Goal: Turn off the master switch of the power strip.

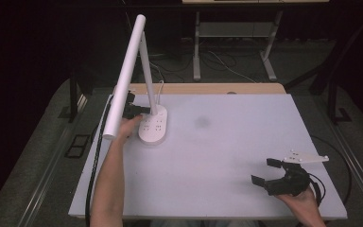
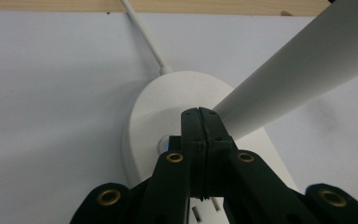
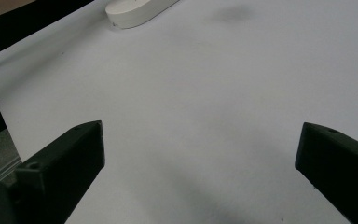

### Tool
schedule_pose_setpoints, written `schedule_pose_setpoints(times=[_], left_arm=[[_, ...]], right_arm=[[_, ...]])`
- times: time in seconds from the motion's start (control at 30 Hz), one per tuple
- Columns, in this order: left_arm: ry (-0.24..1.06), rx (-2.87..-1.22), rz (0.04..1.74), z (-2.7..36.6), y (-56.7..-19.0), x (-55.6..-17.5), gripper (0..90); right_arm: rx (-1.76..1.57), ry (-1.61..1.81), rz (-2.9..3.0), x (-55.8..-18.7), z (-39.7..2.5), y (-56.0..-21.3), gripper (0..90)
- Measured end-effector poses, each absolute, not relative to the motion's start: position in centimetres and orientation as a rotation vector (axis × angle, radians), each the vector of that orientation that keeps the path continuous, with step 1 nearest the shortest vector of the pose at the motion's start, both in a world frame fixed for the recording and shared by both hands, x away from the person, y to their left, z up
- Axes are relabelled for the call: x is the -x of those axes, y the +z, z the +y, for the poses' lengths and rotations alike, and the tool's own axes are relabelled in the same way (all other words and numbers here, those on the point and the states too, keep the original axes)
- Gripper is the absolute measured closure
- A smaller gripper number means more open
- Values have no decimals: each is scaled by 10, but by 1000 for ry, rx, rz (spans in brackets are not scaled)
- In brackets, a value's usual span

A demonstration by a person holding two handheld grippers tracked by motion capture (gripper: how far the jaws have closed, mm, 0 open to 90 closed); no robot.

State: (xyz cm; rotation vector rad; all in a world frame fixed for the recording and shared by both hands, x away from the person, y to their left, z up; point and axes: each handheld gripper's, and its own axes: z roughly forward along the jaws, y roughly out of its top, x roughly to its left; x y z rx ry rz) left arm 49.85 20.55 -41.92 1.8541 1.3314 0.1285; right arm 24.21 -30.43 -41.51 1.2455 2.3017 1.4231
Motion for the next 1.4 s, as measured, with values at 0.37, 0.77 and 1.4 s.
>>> schedule_pose_setpoints(times=[0.37,0.77,1.4], left_arm=[[137,-1830,1346,210,-425,-499,893],[101,-1740,1389,219,-432,-495,898],[137,-1825,1440,210,-423,-497,900]], right_arm=[[-1257,1425,2293,-242,-305,-416,6],[-1251,1422,2299,-242,-304,-416,6],[-1243,1425,2289,-241,-307,-415,6]])
